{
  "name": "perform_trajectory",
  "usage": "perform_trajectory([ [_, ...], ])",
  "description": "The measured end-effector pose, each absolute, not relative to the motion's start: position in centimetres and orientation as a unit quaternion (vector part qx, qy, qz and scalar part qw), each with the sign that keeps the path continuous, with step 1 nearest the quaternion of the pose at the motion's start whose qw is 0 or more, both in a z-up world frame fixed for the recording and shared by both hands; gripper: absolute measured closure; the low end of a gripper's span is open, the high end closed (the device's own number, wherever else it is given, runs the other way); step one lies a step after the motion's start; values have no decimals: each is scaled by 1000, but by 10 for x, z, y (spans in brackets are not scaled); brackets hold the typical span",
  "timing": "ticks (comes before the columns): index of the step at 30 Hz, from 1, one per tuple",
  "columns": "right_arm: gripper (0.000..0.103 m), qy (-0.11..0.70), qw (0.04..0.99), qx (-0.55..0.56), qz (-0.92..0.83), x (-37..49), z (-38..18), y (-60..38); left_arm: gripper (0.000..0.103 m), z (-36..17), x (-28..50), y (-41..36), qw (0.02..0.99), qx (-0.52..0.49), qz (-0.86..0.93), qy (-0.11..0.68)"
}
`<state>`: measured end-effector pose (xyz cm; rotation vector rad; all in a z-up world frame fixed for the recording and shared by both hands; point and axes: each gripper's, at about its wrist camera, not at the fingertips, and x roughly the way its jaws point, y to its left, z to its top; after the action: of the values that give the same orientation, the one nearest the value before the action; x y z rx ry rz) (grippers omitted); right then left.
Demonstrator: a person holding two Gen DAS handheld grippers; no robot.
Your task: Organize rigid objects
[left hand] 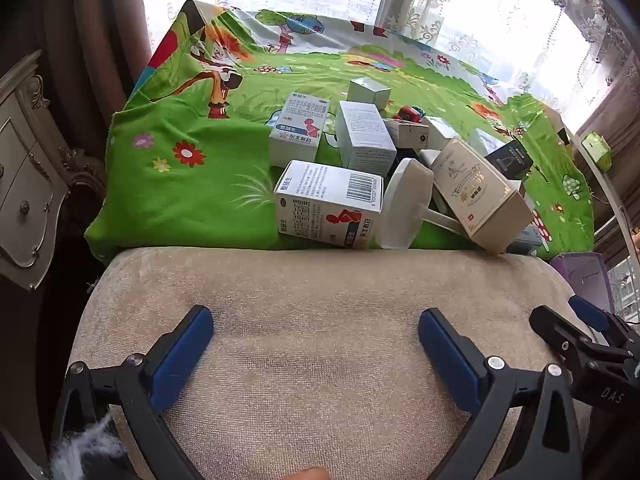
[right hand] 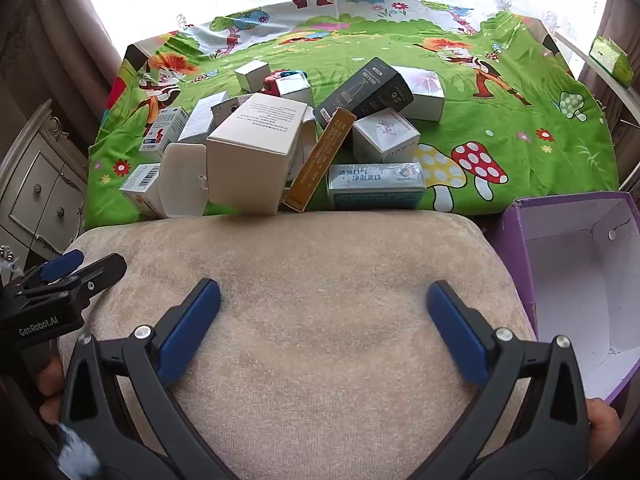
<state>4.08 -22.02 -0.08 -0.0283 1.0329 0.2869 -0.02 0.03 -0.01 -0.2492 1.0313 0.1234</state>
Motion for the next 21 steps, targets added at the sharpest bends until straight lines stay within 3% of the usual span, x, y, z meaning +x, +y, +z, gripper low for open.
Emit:
perform_trajectory([
  [21,0,494,859,-14,136,40,-1,-220,0,-2,1,2,860,-120,68,491],
])
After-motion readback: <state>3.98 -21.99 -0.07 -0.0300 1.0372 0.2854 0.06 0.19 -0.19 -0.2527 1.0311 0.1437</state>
